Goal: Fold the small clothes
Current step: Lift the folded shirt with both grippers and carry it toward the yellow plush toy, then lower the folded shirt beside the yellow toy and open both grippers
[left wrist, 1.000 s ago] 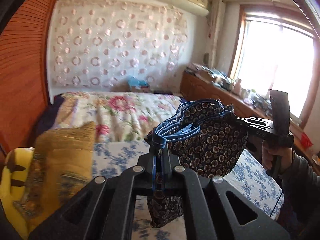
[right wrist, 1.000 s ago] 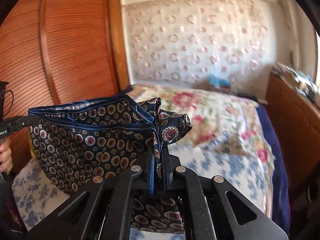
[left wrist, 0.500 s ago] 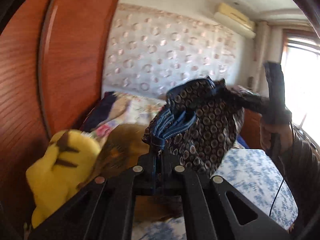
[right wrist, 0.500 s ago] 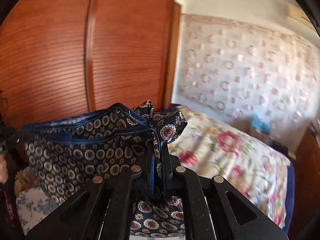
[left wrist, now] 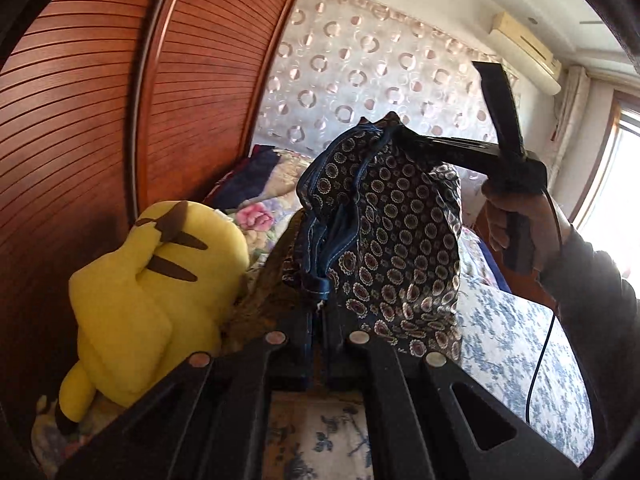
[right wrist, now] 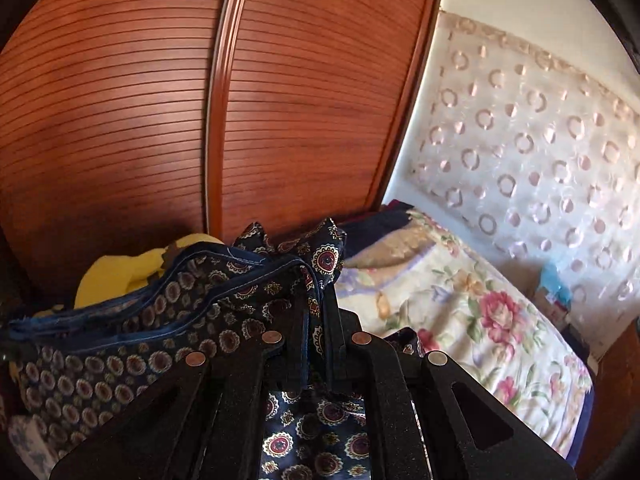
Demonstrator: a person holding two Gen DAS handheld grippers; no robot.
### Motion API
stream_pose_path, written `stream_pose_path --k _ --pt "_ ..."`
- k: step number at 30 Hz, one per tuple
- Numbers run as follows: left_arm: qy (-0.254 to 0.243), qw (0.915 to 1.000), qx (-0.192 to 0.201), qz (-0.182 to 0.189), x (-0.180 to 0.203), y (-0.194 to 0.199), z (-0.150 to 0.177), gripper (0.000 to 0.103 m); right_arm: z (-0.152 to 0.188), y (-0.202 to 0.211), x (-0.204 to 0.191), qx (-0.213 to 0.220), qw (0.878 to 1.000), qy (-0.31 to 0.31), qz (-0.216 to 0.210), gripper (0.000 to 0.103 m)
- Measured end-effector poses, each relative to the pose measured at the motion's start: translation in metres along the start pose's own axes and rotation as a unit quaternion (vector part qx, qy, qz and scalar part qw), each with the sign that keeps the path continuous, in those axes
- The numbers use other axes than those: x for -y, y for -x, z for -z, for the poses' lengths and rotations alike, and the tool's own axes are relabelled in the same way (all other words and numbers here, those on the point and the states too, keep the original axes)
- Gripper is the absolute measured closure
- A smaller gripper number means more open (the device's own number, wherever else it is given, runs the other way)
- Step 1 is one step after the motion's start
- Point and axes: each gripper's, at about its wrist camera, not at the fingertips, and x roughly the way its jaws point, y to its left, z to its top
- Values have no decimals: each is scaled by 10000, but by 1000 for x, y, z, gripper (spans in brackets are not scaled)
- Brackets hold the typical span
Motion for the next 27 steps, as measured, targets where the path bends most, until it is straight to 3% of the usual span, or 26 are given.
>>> stream_pose_path --k 5,6,7,9,16,20,23,27 --pt "36 9996 -229 -137 -10 -11 8 103 -7 -27 -6 -332 9993 -55 183 95" --pt "52 9994 -278 -174 -12 -14 11 103 -7 -27 -3 -343 9989 -122 285 87" --pt "62 9994 -308 -175 -12 -15 12 103 -6 -23 -1 -290 9988 -180 357 70" --pt "54 9993 -327 -167 -12 -16 13 103 -1 -11 1 -151 9988 -280 371 58" --pt "-256 9988 -300 -286 -4 -8 9 101 62 2 -15 -419 9955 -729 -438 58" --pt "-391 9981 -339 -340 0 -3 10 101 97 -20 -30 -667 9935 -815 -428 57" --pt "-489 9973 -437 -336 7 3 11 99 111 -28 -31 -516 9933 -955 -396 56" --pt "-664 9963 -338 -431 17 19 12 87 114 -22 -29 -440 9931 -1040 -328 55"
